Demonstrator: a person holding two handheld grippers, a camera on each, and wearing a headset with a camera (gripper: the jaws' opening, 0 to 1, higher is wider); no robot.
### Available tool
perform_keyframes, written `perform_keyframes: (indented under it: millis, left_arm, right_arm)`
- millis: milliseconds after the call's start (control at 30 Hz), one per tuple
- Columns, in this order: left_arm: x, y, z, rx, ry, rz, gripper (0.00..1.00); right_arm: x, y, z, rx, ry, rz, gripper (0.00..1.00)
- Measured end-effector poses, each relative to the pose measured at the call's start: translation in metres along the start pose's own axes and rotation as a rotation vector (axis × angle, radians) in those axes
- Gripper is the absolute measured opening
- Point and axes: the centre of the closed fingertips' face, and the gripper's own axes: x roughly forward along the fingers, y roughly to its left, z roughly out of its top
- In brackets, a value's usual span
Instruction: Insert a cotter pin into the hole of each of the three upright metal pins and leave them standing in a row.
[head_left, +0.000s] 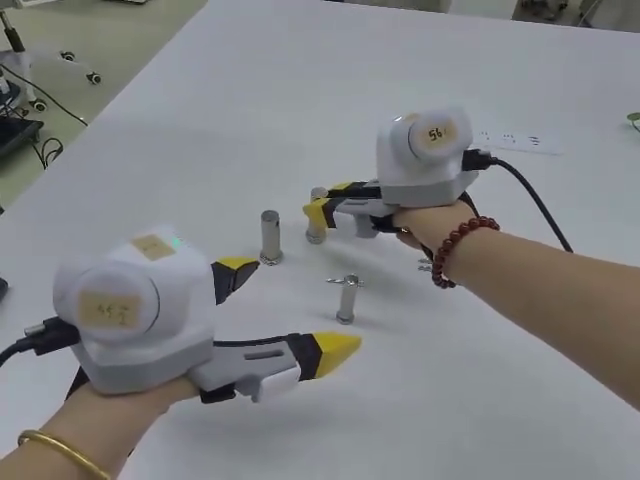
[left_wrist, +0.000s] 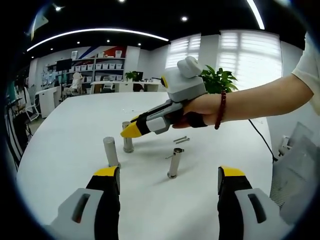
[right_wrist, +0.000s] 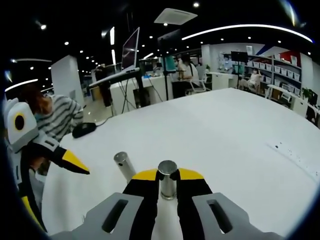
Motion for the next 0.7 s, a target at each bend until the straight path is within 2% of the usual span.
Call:
perform_keyframes:
  millis: [300,467,700]
  left_arm:
    - [-0.001,-0.006,0.003,-0.013,0.000,-0.016,0.83]
    - [-0.003,-0.013,0.009,-0.005,-0.011,-0.029,0.84]
    - [-0.004,-0.023,0.010,0.005,-0.005,-0.047,0.85]
  right_arm:
    - [-0.027,0.001,0.002,-0.037,0.010,0.000,0.13]
    - [-0.050,0.003,-0.005,-0.039,0.020,-0.007,0.13]
    - [-0.072,0.003,-0.020,-0.027,0.035,-0.028,0.13]
